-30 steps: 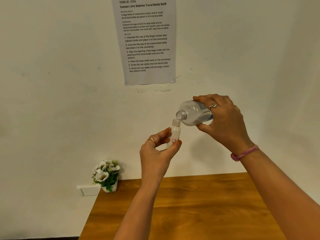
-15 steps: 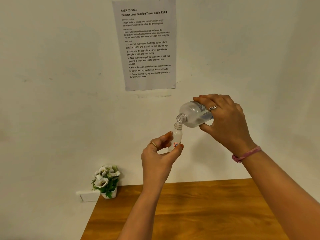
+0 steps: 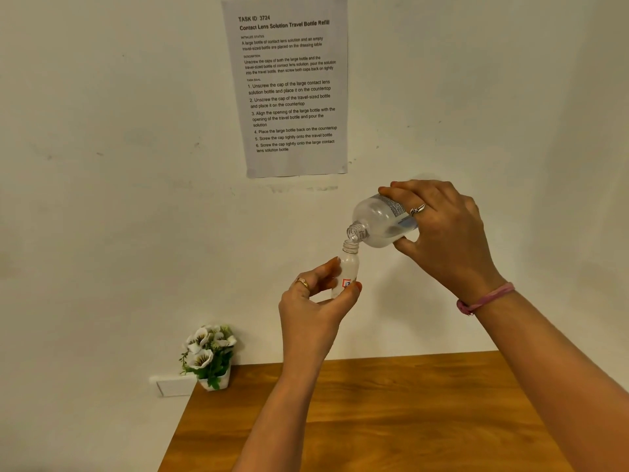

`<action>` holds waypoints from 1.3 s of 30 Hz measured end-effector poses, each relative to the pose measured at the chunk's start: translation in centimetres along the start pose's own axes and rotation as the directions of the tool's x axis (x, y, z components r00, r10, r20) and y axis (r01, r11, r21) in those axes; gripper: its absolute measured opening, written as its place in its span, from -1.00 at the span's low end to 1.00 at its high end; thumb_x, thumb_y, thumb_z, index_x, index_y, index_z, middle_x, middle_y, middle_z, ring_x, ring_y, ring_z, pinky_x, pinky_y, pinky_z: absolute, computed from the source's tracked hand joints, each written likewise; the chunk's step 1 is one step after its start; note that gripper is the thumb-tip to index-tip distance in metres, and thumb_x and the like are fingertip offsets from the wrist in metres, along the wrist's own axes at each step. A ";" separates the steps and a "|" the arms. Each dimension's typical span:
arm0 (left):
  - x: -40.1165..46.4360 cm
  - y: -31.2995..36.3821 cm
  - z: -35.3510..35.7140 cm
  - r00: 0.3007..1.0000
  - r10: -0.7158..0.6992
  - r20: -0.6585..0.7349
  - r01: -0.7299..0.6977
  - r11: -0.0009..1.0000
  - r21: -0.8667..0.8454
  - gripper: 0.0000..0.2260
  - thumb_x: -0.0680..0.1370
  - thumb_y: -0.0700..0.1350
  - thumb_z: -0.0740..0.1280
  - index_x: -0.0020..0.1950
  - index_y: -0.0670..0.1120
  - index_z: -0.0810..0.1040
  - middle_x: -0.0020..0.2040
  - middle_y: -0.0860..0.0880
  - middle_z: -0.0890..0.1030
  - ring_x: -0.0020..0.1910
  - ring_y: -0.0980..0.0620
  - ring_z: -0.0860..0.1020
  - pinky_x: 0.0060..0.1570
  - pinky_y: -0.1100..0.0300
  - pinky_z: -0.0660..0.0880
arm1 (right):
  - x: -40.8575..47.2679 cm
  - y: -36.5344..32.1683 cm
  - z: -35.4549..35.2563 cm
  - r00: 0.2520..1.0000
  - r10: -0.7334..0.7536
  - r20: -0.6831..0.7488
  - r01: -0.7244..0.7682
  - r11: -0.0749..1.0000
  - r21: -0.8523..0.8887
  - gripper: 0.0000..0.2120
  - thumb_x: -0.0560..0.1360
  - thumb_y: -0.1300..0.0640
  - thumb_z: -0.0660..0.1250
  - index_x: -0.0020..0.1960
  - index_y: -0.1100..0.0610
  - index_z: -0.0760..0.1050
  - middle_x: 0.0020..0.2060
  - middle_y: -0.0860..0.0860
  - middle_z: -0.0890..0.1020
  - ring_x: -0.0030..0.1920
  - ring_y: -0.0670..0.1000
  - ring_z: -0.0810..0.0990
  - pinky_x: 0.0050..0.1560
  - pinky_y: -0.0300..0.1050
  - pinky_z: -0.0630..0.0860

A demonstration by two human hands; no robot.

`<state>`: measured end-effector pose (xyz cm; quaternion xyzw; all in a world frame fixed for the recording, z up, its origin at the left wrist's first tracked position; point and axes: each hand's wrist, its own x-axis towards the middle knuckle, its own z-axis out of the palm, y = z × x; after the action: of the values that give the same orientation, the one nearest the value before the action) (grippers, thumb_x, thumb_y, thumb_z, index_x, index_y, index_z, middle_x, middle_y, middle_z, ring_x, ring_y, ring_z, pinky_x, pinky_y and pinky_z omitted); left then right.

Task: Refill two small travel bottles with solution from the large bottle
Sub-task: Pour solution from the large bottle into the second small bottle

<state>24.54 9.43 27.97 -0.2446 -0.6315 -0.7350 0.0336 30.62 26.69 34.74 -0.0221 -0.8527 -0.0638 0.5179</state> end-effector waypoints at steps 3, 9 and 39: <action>0.0 0.1 0.0 1.000 -0.002 -0.002 0.002 1.000 -0.007 -0.68 0.34 -0.16 0.54 0.03 0.10 0.62 -0.04 0.11 0.67 -0.09 0.27 0.58 -0.32 0.59 0.40 | 0.1 0.0 -0.1 1.000 -0.002 -0.002 0.002 1.000 -0.002 -0.39 0.24 0.22 0.56 0.26 0.11 0.49 0.14 0.10 0.59 0.16 0.20 0.53 -0.02 0.13 0.46; 0.0 0.1 0.0 1.000 -0.004 -0.009 0.004 1.000 0.004 -0.68 0.34 -0.14 0.55 0.04 0.11 0.62 -0.04 0.13 0.67 -0.08 0.27 0.58 -0.31 0.59 0.40 | 0.2 -0.1 -0.3 1.000 0.000 -0.005 0.000 1.000 0.002 -0.40 0.25 0.23 0.55 0.26 0.10 0.49 0.15 0.08 0.59 0.17 0.19 0.52 -0.01 0.12 0.45; 0.0 0.1 0.3 1.000 -0.014 -0.008 0.013 1.000 -0.015 -0.67 0.34 -0.15 0.55 0.06 0.07 0.63 -0.04 0.11 0.67 -0.08 0.26 0.58 -0.30 0.56 0.42 | 0.3 -0.1 -0.5 1.000 -0.001 -0.007 0.001 1.000 -0.018 -0.42 0.26 0.22 0.55 0.25 0.10 0.50 0.15 0.08 0.59 0.17 0.19 0.53 0.00 0.12 0.45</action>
<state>24.70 9.71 28.05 -0.2374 -0.6275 -0.7409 0.0296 30.88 26.53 35.21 -0.0262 -0.8504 -0.0717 0.5206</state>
